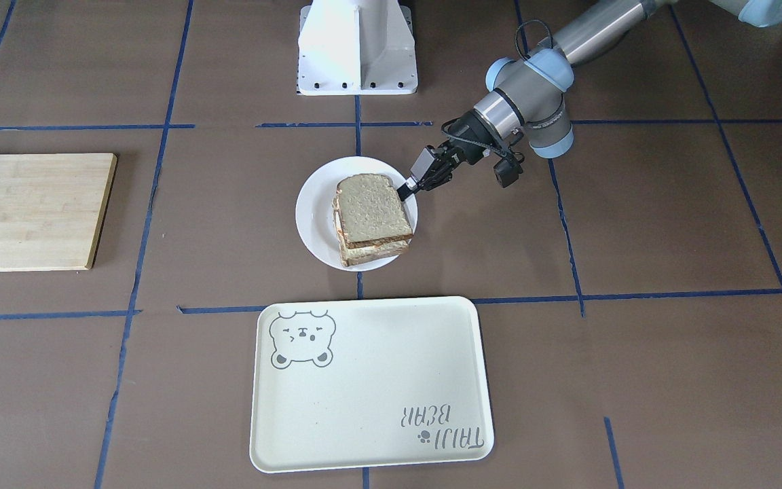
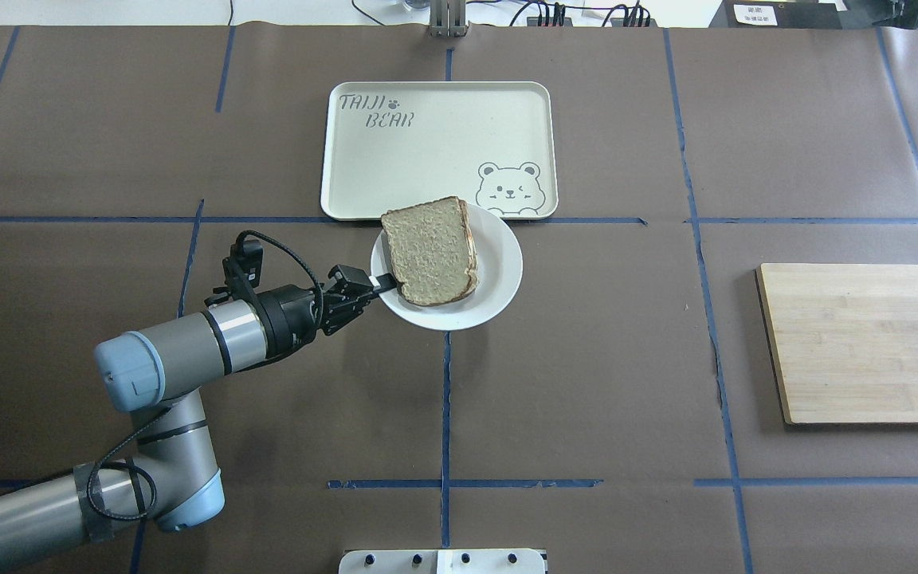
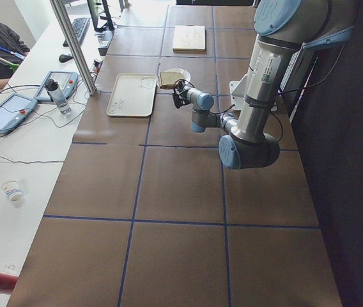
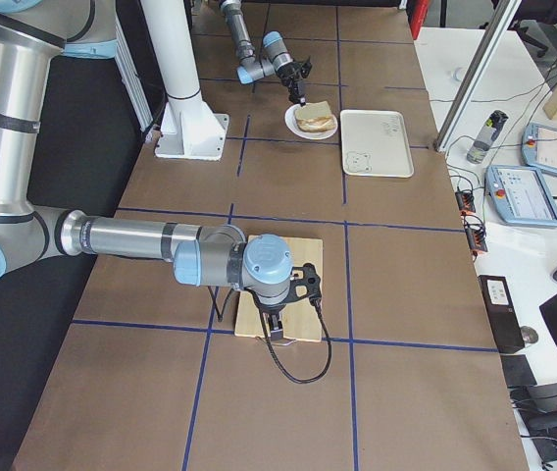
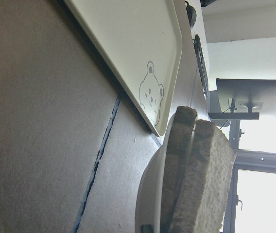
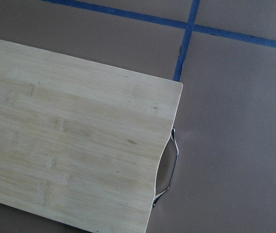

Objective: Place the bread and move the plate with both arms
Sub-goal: 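Slide the plate with the left gripper onto the bear tray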

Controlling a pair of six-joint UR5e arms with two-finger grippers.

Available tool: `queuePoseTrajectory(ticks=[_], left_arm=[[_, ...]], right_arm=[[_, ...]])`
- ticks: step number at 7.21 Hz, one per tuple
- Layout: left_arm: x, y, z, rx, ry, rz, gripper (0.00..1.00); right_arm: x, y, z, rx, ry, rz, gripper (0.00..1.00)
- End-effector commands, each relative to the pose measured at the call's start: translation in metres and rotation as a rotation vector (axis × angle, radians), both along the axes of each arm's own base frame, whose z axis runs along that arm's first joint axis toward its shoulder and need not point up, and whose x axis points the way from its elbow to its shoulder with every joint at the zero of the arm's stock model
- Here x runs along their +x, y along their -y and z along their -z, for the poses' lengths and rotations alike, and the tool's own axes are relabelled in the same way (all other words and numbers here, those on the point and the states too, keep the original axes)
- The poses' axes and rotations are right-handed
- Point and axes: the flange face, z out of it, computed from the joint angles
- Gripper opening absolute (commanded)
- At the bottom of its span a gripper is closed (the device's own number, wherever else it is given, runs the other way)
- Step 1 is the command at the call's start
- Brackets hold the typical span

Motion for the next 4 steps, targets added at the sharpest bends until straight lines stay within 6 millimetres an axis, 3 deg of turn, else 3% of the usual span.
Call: queuePoseTrajectory(ticks=[1,3,4], left_arm=[[-0.003,0.061,-0.007,-0.074,0.009,0.072,0.0],[0.015,0.136,-0.008,-0.159,0.036,0.134,0.0],[0.016,0.163,-0.021,-0.184,0.076,0.166,0.0]], right_arm=[[0.0,0.0,0.001,0.002,0.0,0.0,1.0],[0.0,0.001,0.0,0.002,-0.001,0.0,1.0],[0.0,0.001,0.0,0.0,-0.001,0.0,1.0]])
